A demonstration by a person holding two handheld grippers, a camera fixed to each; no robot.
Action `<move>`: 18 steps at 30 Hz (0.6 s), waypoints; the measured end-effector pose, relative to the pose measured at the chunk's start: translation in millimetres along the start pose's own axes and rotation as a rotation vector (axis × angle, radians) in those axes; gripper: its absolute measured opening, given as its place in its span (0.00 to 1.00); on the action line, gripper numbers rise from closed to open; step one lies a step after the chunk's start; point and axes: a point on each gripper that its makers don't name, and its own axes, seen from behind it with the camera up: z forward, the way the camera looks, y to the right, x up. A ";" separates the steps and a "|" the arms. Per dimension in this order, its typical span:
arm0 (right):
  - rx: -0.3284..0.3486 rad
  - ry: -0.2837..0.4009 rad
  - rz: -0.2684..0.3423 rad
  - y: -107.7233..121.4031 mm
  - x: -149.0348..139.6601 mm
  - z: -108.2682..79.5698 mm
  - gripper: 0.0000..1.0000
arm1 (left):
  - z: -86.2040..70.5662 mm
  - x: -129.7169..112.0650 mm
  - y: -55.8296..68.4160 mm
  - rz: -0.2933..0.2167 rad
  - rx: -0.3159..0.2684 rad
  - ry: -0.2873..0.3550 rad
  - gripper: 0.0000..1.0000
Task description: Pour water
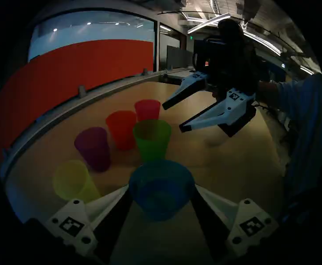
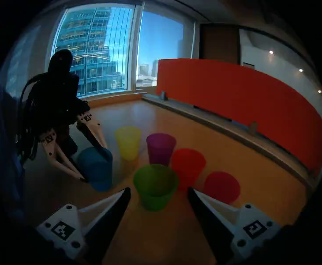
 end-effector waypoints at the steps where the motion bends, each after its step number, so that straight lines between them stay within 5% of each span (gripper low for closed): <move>1: 0.001 -0.002 0.001 -0.6 -0.7 1.4 0.99 | -1.9 1.3 -1.6 -0.005 0.004 0.004 0.86; 18: 0.003 -0.061 0.016 -5.6 -10.9 34.7 1.00 | -36.5 18.5 -21.8 -0.068 0.064 0.080 0.86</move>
